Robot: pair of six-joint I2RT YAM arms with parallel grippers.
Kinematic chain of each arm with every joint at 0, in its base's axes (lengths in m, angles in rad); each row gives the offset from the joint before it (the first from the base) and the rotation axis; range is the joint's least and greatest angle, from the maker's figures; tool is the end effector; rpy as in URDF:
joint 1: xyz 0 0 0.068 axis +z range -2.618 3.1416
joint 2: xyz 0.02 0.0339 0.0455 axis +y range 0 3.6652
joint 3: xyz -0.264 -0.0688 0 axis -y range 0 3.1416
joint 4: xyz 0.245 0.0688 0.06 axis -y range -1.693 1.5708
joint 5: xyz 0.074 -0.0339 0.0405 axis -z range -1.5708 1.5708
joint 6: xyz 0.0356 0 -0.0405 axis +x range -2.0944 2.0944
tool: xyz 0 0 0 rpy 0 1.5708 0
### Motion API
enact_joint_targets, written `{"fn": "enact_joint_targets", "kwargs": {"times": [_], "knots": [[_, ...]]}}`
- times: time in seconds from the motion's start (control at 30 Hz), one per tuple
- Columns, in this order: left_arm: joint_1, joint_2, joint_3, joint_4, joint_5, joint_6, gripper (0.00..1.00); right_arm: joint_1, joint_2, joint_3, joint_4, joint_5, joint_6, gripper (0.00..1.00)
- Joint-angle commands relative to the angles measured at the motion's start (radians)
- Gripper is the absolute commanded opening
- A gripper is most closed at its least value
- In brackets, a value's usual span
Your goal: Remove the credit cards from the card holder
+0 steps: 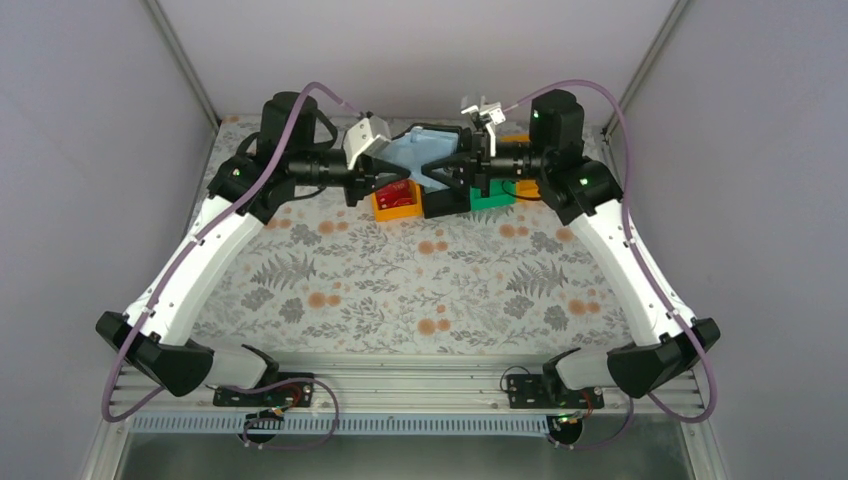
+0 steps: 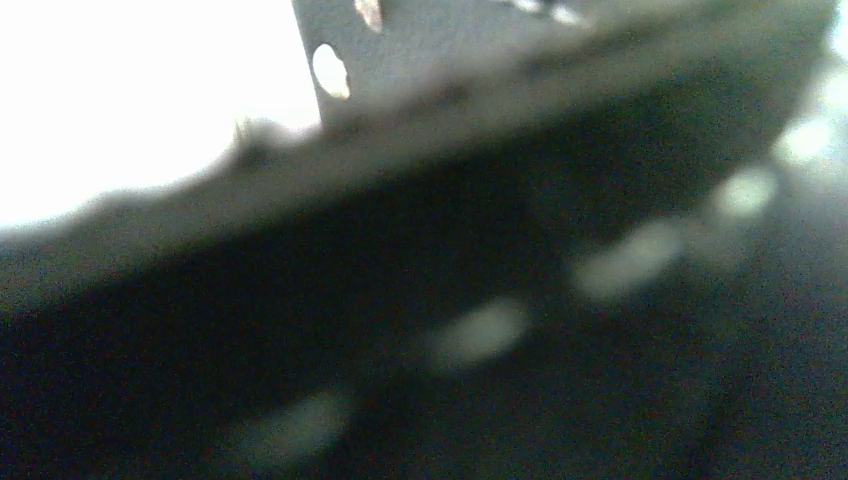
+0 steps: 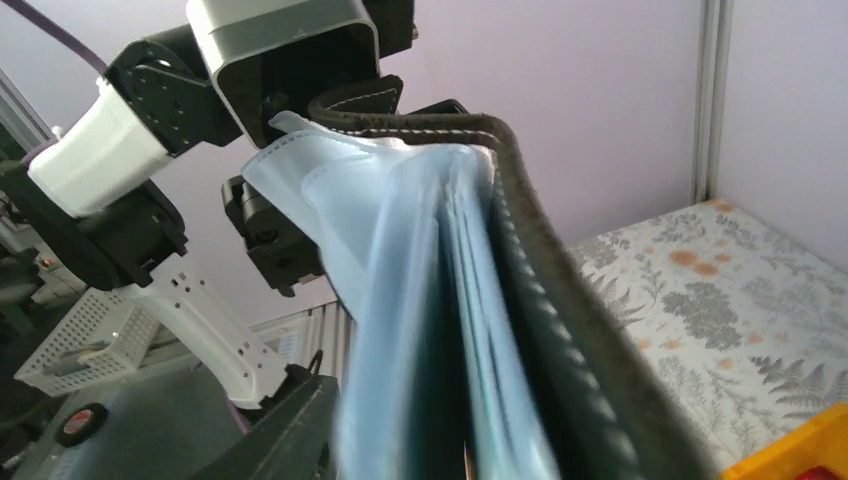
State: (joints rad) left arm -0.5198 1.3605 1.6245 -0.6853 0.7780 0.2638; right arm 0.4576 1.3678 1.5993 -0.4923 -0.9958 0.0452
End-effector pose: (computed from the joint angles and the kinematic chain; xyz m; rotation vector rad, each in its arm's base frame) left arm 0.2275 -0.1590 0.4529 1.1999 1.5742 -0.9359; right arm 0.2395 0.1512 0.4626 -1.0693 1.5572 1.2508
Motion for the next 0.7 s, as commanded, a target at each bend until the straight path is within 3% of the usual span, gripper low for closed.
{"fn": "enact_joint_targets", "kwargs": {"times": [0.0, 0.07, 0.17, 0.67], "knots": [[0.024, -0.026, -0.011, -0.001, 0.103, 0.012, 0.02, -0.069, -0.041, 0.001, -0.048, -0.11, -0.057, 0.53], [0.035, -0.032, -0.014, -0.002, 0.125, 0.013, 0.02, -0.111, -0.049, -0.01, -0.07, -0.157, -0.077, 0.6], [0.047, -0.037, -0.018, -0.006, 0.151, 0.019, 0.02, -0.134, -0.059, -0.013, -0.13, -0.161, -0.127, 0.62], [0.047, -0.042, -0.044, 0.002, 0.177, 0.023, 0.02, -0.128, -0.038, -0.033, -0.011, -0.132, 0.012, 0.52]]}}
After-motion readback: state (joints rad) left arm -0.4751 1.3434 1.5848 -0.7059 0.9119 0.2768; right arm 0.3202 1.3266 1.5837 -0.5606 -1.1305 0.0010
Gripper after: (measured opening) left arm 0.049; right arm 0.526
